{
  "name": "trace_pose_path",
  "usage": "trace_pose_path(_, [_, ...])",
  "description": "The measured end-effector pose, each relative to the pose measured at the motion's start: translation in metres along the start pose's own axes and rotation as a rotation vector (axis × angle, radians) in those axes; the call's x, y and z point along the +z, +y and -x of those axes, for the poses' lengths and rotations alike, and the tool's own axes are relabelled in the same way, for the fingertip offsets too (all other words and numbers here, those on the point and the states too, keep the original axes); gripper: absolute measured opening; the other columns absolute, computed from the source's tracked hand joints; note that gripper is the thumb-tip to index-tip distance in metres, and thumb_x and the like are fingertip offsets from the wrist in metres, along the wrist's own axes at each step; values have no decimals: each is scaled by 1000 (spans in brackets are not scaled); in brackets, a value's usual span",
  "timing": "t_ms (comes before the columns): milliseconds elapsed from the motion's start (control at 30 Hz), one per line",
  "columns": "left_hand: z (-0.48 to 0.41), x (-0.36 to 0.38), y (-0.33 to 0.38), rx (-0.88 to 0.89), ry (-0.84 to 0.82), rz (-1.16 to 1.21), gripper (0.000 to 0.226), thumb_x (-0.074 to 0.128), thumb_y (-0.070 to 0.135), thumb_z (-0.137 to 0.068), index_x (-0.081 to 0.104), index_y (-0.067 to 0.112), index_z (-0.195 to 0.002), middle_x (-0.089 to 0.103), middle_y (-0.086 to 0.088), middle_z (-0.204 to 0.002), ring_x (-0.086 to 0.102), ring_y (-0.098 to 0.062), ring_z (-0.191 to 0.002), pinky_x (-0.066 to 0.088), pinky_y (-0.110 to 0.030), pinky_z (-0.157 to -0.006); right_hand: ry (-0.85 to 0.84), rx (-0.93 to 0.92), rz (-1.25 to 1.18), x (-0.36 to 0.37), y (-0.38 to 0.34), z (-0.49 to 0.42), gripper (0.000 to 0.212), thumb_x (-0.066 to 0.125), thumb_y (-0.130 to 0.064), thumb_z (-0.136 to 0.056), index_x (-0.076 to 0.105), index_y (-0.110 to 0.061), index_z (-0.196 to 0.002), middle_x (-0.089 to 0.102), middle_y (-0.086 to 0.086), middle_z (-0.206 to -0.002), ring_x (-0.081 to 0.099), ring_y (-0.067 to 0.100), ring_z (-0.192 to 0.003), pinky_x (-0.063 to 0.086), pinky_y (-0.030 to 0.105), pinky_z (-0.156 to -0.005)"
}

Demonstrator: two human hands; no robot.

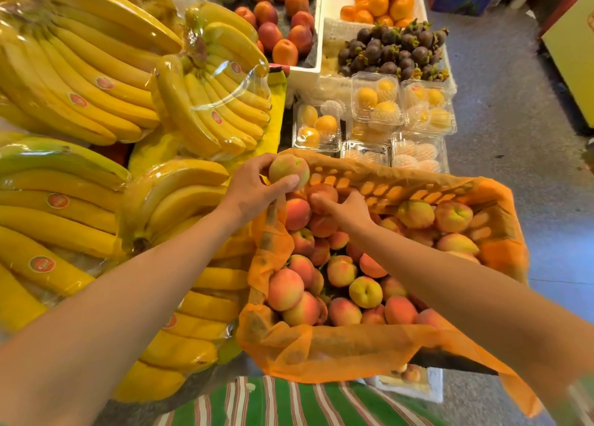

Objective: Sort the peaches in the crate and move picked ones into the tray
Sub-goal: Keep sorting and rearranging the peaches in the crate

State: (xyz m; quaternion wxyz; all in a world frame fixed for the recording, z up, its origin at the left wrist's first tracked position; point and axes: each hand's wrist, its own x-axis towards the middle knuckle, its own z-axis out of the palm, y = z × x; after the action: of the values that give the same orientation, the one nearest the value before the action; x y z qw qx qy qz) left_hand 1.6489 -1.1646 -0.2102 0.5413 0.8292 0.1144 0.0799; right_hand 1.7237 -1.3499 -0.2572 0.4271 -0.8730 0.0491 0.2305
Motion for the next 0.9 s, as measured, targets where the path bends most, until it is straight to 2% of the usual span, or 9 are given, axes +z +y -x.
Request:
trace_pose_path(100, [-3,4,6,19,-16,40,56,59,63,-66,65,22,-103,62,16,-87,55,6,-75,43,-10,-63,-180,41,-155,-20,1,3,84,72,-62,-69,49,-8,-129,60,6,-111,62,21,-99,56,35,-79])
trace_pose_path(167, [-5,9,13,6,-67,161,56,59,58,-67,62,18,-106,63,7,-89,58,-2,-79,47,-15,-66,-347,79,-334,-38,1,7,49,62,-41,-88,52,-8,-122,60,7,-98,62,20,-86,55,30,-72])
trace_pose_path(233, [-7,16,25,-61,-157,330,57,59,51,-67,59,14,-112,63,-4,-95,61,-12,-82,51,-20,-64,-478,162,-456,-60,3,13,32,53,-40,-93,55,-13,-110,62,9,-90,60,19,-76,52,28,-69])
trace_pose_path(367, [-1,38,51,-319,-274,628,41,52,29,-69,59,10,-105,62,-13,-90,66,-16,-70,53,-23,-54,-606,216,-528,-95,14,23,52,44,-55,-90,56,-14,-120,64,8,-89,59,18,-68,44,29,-69])
trace_pose_path(467, [4,56,62,-419,-386,688,44,58,37,-71,62,12,-107,65,-11,-96,65,-20,-82,54,-27,-61,-631,170,-561,-116,27,33,54,47,-61,-89,58,-18,-121,63,9,-97,59,22,-81,47,31,-80])
trace_pose_path(567, [6,73,70,-373,-503,568,37,63,40,-78,63,17,-106,63,-8,-104,63,-19,-89,54,-28,-70,-601,101,-477,-145,40,45,50,54,-53,-90,57,-18,-124,65,6,-110,60,21,-102,43,36,-97])
trace_pose_path(733, [8,104,89,-299,-725,290,23,64,28,-88,65,21,-110,59,-1,-111,59,-18,-96,53,-29,-74,-484,12,-240,-201,56,72,34,56,-24,-94,51,-25,-128,57,4,-123,59,18,-107,49,35,-92])
trace_pose_path(833, [12,127,97,-233,-873,-1,35,72,34,-83,62,25,-115,55,-3,-117,57,-20,-103,52,-29,-78,-481,-55,64,-233,62,91,43,66,-23,-89,50,-21,-129,54,0,-122,57,16,-109,51,34,-90])
trace_pose_path(900, [20,145,102,-185,-943,-163,36,72,32,-83,59,20,-115,55,-1,-112,57,-13,-96,51,-25,-76,-490,-71,269,-248,67,104,45,72,-23,-84,52,-22,-124,53,1,-122,55,17,-110,52,34,-92])
